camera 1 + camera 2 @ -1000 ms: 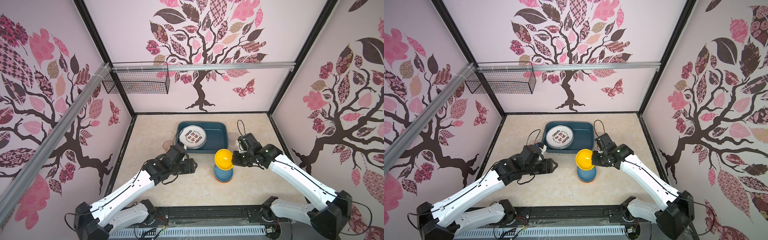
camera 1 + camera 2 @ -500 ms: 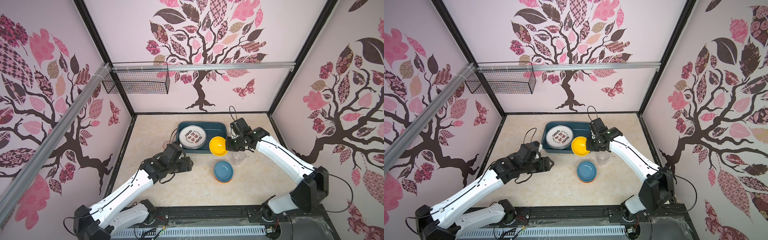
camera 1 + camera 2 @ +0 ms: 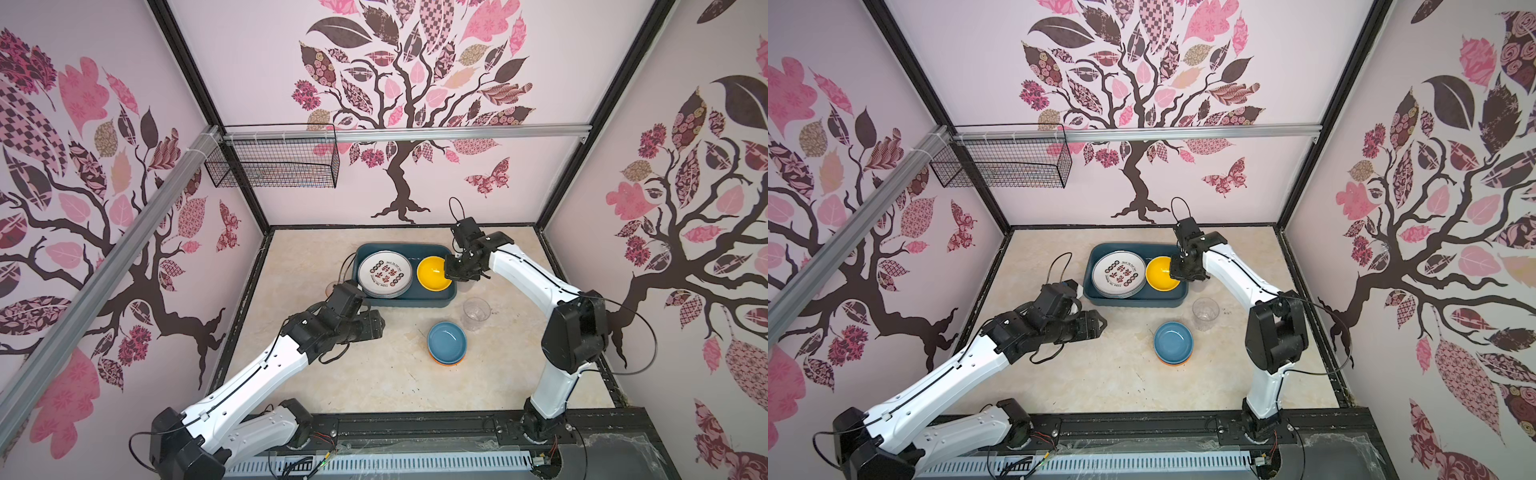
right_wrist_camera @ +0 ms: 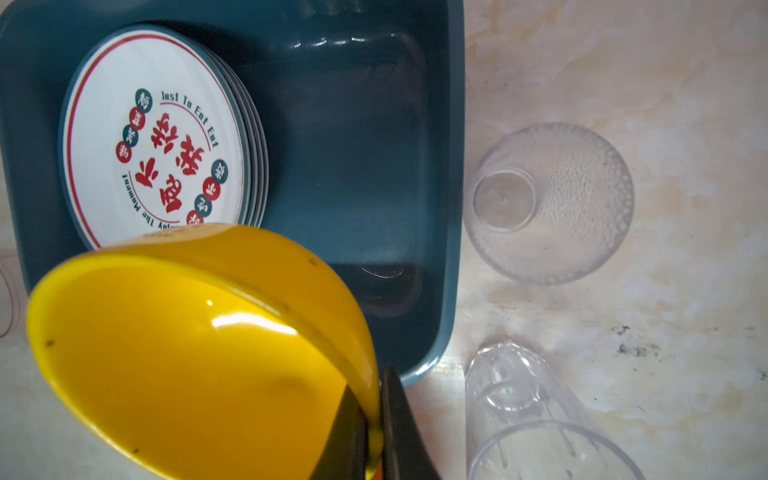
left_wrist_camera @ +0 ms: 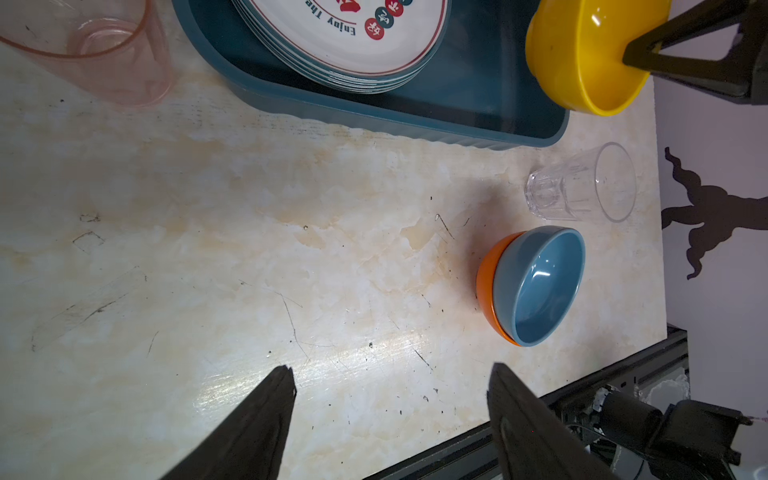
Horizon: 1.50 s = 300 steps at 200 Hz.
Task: Place the mixed dishes into the plastic bin
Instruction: 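Carry the yellow bowl over the teal bin with the right gripper, then lower the yellow bowl into the bin and open the right gripper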
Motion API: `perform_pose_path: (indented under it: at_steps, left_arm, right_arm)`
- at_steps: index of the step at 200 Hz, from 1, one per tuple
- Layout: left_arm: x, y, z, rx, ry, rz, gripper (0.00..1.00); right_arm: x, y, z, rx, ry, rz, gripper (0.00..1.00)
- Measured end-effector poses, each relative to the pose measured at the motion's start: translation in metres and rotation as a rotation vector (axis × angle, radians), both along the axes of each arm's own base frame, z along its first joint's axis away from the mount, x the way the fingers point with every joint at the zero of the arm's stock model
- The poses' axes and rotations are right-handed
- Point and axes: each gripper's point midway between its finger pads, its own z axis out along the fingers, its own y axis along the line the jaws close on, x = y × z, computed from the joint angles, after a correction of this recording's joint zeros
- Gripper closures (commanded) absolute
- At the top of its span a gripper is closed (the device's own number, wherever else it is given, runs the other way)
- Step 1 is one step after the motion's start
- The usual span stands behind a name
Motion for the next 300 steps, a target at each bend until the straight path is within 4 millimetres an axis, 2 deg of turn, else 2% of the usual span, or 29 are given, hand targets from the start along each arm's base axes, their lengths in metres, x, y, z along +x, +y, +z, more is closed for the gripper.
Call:
perform_pose_path:
  at_steps: [33,64,116,150,200,300]
  left_arm:
    - [0.003,-0.002,0.002,0.003,-0.002,-0.006,0.24]
    - [0.003,-0.002,0.002,0.004,-0.001,-0.004,0.24]
    - [0.001,0.001,0.003,0.004,0.002,0.001,0.24]
    - [0.0,0.002,0.002,0.004,0.007,0.005,0.24]
    - [0.0,0.002,0.002,0.001,0.015,0.014,0.24]
    - [-0.001,0.002,0.001,-0.004,0.02,0.019,0.25]
  right_arm:
    - [0.028,0.002,-0.01,-0.006,0.003,-0.02,0.95]
    - [0.06,-0.005,-0.019,-0.014,-0.005,-0.056,0.95]
    - [0.09,-0.011,-0.034,-0.04,0.005,-0.081,0.95]
    - [0.1,-0.007,-0.045,-0.05,0.022,-0.077,0.95]
    - [0.103,-0.007,-0.065,-0.067,0.063,-0.074,0.95]
    - [0.107,-0.006,-0.083,-0.077,0.088,-0.074,0.94]
